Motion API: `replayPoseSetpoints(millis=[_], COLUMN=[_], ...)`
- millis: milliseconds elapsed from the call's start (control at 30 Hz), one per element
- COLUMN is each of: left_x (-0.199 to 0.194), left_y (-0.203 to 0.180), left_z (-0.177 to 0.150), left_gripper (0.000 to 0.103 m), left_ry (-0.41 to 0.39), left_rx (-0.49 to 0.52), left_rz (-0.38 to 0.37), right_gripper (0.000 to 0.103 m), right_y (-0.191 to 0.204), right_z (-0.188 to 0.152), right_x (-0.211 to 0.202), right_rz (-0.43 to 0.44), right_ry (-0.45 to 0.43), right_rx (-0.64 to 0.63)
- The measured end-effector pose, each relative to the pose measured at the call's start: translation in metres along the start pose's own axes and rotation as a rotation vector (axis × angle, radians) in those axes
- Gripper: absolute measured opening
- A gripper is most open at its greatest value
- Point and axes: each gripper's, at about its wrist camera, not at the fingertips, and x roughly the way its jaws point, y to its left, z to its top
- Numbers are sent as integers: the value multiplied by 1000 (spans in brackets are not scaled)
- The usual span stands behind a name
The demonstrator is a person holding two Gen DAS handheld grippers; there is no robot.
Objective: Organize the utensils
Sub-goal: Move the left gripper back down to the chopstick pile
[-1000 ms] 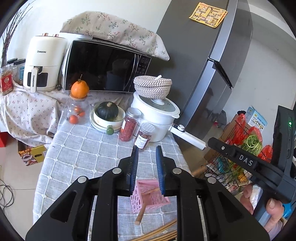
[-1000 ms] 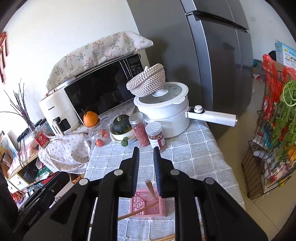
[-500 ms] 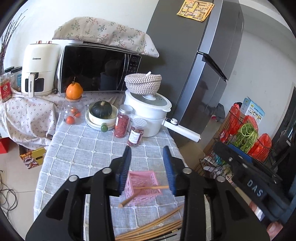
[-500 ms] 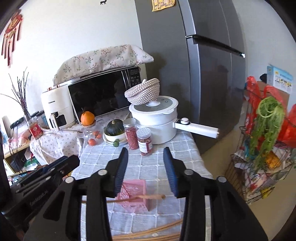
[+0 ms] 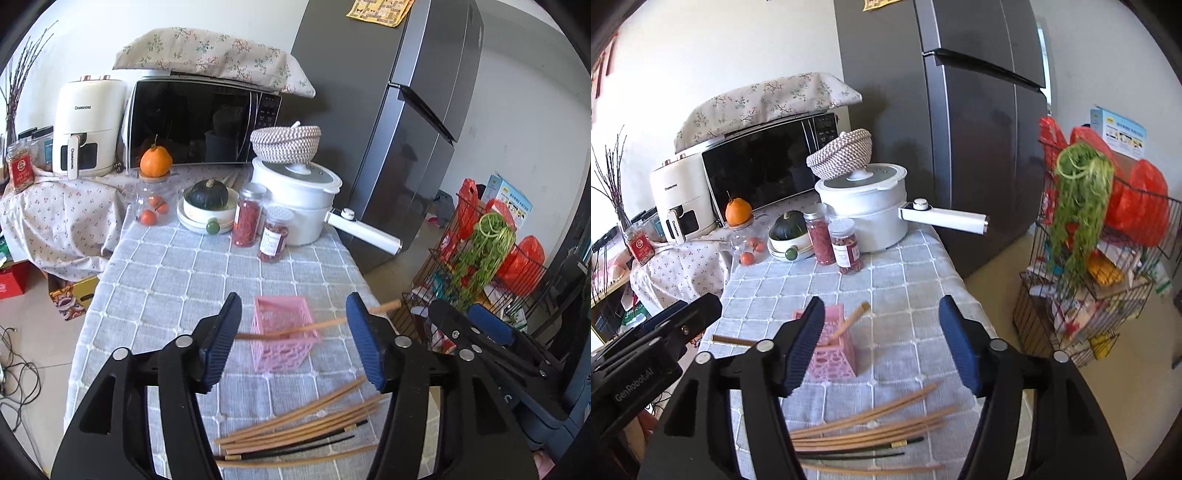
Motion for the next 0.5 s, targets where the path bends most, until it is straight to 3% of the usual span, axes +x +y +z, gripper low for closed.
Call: replayPoseSetpoints(millis=[200,400,500], left_x=[-5,-10,-10], left_y=[-3,-8,-12], left_z=[-14,-25,-31], left_gripper=[64,76,86], left_ry=[15,7,13], left_rx=[11,27,38], left_rz=[14,30,37], right_gripper=[77,85,94], right_y=[-9,-21,-27], right_z=[-12,-23,-32], right_x=[-8,-16,-20], right_rz=[-24,-87,-114], right_ry=[-1,-18,-25], right_rx=[26,37,33])
